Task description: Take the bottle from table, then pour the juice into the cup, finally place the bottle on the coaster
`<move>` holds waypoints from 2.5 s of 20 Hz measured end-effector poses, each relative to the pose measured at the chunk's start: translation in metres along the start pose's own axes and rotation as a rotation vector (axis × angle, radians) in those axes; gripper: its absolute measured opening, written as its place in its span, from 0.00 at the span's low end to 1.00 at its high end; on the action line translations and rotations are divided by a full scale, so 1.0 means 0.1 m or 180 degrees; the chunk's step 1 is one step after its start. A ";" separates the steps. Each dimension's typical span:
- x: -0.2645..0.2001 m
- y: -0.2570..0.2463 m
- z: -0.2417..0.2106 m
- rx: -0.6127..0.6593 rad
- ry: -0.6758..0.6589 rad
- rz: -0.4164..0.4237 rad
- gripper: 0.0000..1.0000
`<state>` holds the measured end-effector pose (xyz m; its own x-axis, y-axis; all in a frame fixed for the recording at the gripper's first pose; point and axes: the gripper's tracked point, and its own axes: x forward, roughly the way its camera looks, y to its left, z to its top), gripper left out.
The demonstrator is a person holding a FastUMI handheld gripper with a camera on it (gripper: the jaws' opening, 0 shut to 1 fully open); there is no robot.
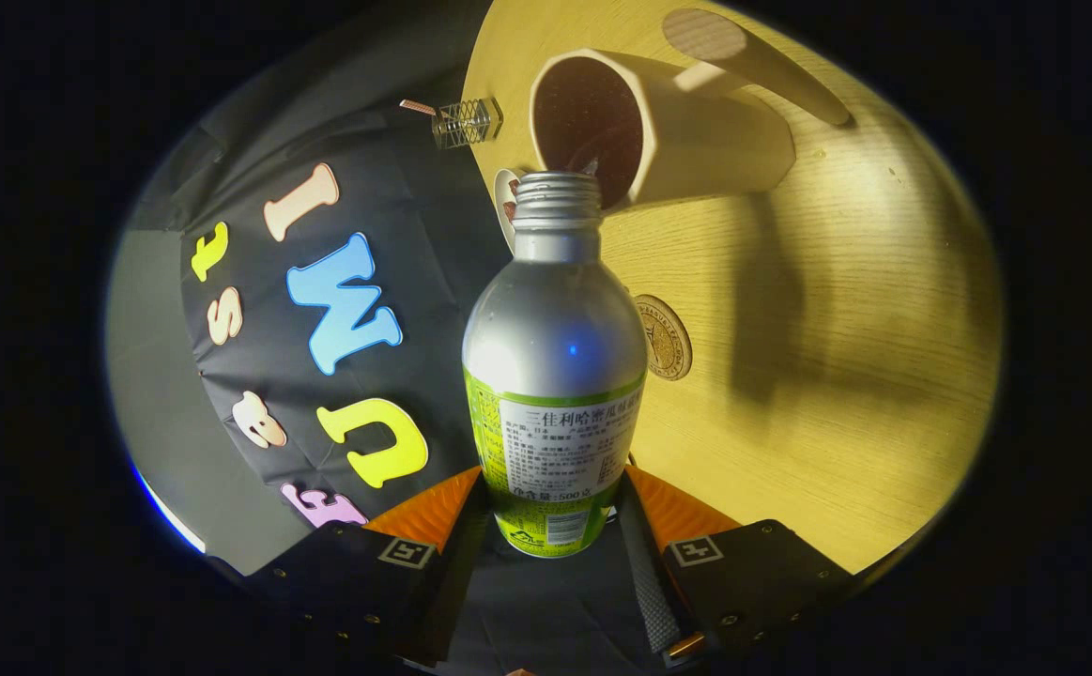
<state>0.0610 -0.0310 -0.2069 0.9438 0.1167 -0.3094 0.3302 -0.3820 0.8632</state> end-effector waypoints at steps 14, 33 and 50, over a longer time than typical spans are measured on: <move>-0.12 0.17 -0.06 0.0322 0.0098 0.0043 0.75; -0.19 0.48 0.03 0.0767 0.0131 0.0165 0.75; -0.17 0.55 0.01 0.0975 0.0181 0.0134 0.75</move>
<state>0.0635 -0.0550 -0.1542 0.9588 0.1425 -0.2456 0.2782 -0.6450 0.7117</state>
